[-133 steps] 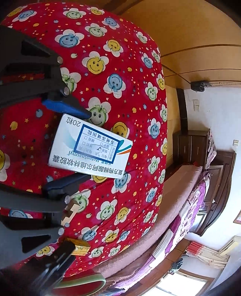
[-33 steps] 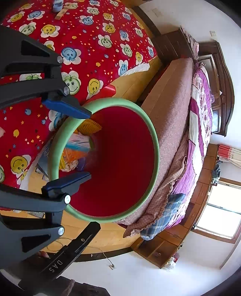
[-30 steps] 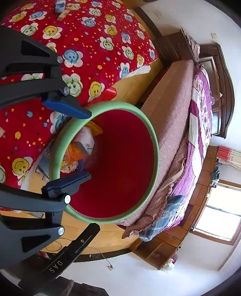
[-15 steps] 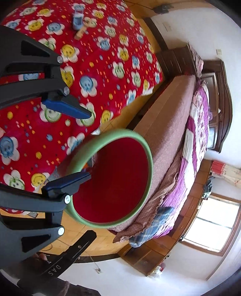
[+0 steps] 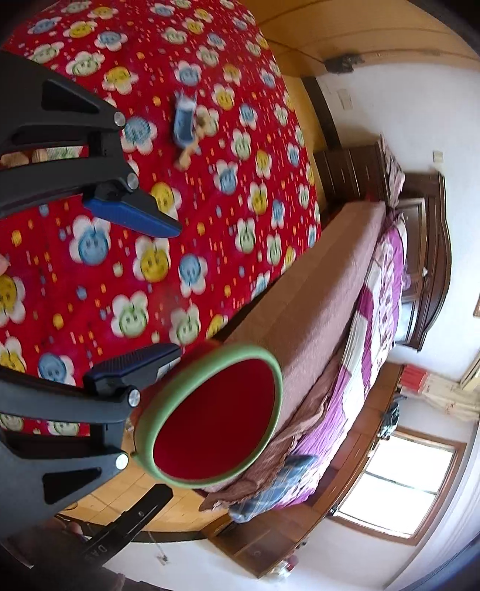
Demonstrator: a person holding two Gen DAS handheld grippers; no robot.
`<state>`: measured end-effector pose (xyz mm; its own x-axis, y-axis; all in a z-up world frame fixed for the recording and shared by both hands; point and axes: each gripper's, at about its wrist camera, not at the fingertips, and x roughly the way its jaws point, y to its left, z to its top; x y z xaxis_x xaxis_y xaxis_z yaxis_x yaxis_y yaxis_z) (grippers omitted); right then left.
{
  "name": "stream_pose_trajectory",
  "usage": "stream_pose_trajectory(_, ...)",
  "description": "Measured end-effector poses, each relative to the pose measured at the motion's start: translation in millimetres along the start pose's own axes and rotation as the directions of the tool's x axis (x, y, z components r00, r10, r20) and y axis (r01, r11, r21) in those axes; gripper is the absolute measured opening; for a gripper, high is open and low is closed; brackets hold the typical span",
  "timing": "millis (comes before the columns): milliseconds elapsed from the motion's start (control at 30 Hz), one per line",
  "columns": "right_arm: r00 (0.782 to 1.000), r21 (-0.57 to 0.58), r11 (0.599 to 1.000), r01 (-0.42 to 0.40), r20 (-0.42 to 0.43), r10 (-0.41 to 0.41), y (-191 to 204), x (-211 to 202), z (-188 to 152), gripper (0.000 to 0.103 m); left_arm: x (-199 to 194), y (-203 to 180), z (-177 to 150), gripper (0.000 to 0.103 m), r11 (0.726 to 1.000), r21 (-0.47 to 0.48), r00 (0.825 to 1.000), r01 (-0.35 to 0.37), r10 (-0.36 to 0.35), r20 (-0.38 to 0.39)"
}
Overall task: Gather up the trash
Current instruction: 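Move both open tools back toward the items on the quilt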
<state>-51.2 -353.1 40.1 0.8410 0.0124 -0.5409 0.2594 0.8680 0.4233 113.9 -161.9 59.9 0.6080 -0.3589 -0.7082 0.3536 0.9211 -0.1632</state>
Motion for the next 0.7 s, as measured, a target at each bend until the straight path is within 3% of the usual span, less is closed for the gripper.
stream_pose_trajectory(333, 0.998, -0.031, 1.0, -0.006, -0.057, 0.005, 25, 11, -11, 0.048, -9, 55, -5, 0.059, 0.992, -0.02, 0.993, -0.122, 0.122, 0.003)
stream_pose_trajectory(500, 0.996, -0.053, 0.999, -0.002, -0.086, -0.002, 41, 19, -16, 0.049, -10, 85, -4, 0.06, 0.987, -0.043, 0.988, -0.155, 0.155, -0.003)
stream_pose_trajectory(600, 0.995, -0.068, 0.998, -0.004, -0.098, -0.003, 50, 23, -19, 0.05, -10, 101, -4, 0.065, 0.983, -0.059, 0.985, -0.172, 0.172, -0.007)
stream_pose_trajectory(700, 0.994, -0.074, 0.997, -0.003, -0.11, -0.005, 59, 29, -21, 0.056, -8, 115, -4, 0.066, 0.98, -0.078, 0.983, -0.185, 0.184, -0.013)
